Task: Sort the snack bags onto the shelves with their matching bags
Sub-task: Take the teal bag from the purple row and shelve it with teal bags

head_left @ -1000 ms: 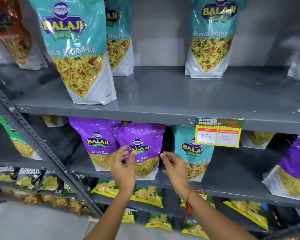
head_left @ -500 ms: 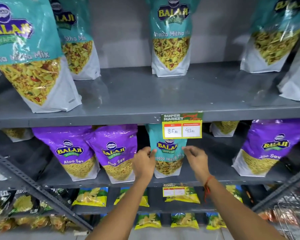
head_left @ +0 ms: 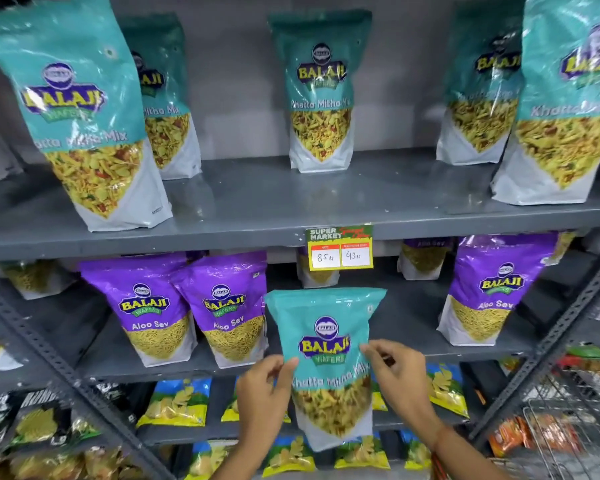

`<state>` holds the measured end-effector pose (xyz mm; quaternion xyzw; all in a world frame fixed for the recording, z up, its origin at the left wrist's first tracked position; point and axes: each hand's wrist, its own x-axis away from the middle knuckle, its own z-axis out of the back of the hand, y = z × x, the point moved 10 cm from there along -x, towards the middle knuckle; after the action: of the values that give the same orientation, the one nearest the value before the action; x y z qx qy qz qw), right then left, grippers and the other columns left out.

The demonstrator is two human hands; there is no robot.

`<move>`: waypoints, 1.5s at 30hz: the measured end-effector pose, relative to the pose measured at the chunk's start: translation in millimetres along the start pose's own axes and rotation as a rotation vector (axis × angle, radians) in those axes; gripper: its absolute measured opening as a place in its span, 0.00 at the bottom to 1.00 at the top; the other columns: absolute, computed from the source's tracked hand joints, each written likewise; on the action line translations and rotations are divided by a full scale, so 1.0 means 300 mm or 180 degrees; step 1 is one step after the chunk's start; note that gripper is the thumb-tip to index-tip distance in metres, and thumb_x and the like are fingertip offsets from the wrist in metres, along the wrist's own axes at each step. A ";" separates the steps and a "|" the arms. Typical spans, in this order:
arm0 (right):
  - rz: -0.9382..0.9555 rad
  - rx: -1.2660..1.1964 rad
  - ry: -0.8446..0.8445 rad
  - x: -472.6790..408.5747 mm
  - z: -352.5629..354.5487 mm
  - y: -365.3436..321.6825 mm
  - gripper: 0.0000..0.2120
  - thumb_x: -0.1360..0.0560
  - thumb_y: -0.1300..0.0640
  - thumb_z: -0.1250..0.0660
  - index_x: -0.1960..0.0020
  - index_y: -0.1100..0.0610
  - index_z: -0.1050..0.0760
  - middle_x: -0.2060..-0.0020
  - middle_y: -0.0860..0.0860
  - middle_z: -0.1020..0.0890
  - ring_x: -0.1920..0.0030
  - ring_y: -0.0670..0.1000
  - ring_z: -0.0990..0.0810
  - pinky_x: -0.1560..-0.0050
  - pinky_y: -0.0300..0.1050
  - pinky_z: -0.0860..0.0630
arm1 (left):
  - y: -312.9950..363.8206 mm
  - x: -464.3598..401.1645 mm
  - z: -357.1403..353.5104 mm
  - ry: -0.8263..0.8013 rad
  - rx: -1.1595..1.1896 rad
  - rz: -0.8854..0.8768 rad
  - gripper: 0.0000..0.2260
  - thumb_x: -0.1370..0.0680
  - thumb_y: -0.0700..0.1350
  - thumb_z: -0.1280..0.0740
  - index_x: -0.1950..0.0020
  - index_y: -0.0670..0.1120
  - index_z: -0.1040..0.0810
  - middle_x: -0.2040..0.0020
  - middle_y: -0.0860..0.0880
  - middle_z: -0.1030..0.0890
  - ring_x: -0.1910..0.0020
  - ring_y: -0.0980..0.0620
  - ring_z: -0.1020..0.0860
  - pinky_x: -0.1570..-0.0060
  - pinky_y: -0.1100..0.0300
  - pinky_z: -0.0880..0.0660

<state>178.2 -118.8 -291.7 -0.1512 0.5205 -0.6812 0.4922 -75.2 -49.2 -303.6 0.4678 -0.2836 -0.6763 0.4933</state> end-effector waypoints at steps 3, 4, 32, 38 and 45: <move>0.0345 -0.0175 0.0213 0.023 0.093 -0.168 0.07 0.27 0.59 0.27 0.63 0.57 0.17 0.65 0.44 0.14 0.64 0.45 0.18 0.62 0.45 0.23 | 0.122 0.008 0.096 0.0263 0.0420 -0.0202 0.18 0.29 0.60 0.33 0.71 0.49 0.27 0.75 0.52 0.29 0.73 0.60 0.35 0.71 0.59 0.35; 0.0461 -0.0252 0.0280 0.012 0.122 -0.233 0.07 0.27 0.57 0.27 0.63 0.58 0.17 0.66 0.46 0.14 0.65 0.46 0.18 0.62 0.45 0.23 | 0.178 -0.012 0.128 0.0355 0.0580 -0.0283 0.18 0.29 0.59 0.32 0.71 0.48 0.27 0.75 0.52 0.29 0.73 0.60 0.35 0.72 0.59 0.35; 0.0987 -0.1076 0.0789 -0.734 0.225 -0.838 0.07 0.25 0.52 0.30 0.54 0.53 0.15 0.61 0.47 0.13 0.62 0.40 0.18 0.58 0.39 0.23 | 0.820 -0.836 0.351 0.0850 0.0581 -0.1094 0.07 0.25 0.55 0.29 0.59 0.53 0.17 0.61 0.51 0.14 0.59 0.52 0.16 0.57 0.48 0.20; 0.0436 -0.0624 -0.0645 -0.720 0.088 -0.651 0.42 0.37 0.33 0.26 0.27 0.44 0.36 0.36 0.43 0.22 0.37 0.45 0.23 0.34 0.49 0.26 | 0.589 -0.817 0.199 -0.0838 0.0506 -0.0330 0.31 0.42 0.65 0.21 0.42 0.59 0.23 0.46 0.57 0.15 0.47 0.60 0.17 0.44 0.58 0.22; 0.0814 0.0369 -0.1207 -0.657 0.002 -0.612 0.31 0.35 0.46 0.22 0.35 0.47 0.28 0.41 0.43 0.17 0.45 0.39 0.19 0.48 0.28 0.25 | 0.514 -0.795 0.150 -0.0879 -0.0065 -0.0241 0.33 0.48 0.59 0.18 0.47 0.58 0.24 0.49 0.57 0.15 0.52 0.59 0.16 0.45 0.54 0.19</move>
<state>177.0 39.2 -73.7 -0.1807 0.3936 -0.6014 0.6714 -36.4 115.5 -71.1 0.3756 -0.3240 -0.7552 0.4285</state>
